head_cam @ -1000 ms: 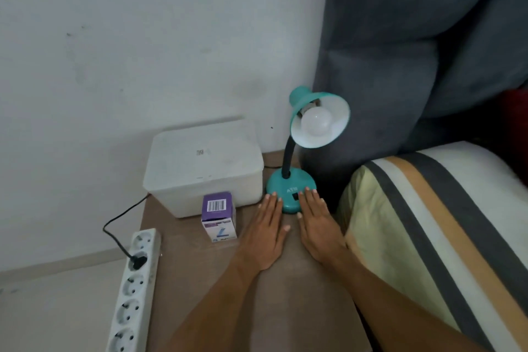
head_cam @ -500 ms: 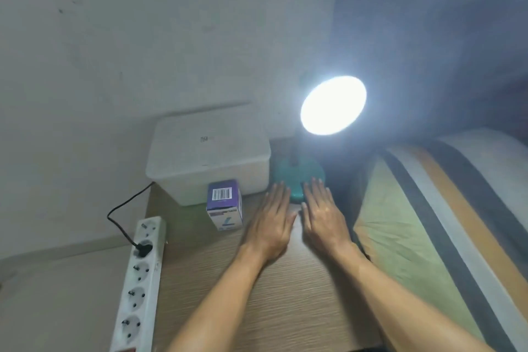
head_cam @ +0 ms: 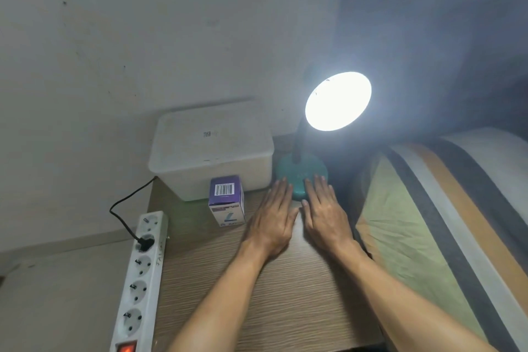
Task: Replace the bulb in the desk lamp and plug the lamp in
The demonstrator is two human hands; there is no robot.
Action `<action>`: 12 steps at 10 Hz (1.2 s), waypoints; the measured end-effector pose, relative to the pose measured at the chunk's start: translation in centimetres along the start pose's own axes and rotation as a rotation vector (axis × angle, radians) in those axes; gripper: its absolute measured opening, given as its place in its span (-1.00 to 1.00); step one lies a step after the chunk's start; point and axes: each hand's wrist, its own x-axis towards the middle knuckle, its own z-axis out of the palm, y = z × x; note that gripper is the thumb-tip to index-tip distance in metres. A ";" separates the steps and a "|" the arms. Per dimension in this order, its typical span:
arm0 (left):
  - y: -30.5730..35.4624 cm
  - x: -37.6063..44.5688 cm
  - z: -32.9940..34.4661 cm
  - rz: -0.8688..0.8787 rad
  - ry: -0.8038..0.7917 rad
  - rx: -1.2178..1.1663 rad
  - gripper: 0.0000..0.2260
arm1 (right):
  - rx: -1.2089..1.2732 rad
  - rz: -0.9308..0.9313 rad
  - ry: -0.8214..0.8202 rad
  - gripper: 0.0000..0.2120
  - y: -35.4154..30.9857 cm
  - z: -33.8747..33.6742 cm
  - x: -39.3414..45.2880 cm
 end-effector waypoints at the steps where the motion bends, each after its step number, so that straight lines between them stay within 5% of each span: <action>1: -0.1 0.0 0.2 0.005 0.001 0.003 -0.44 | 0.002 0.002 -0.001 -0.46 0.0 0.0 0.0; 12: -0.2 -0.1 0.6 0.005 -0.009 0.085 -0.32 | -0.099 0.028 0.062 -0.39 -0.6 0.1 0.6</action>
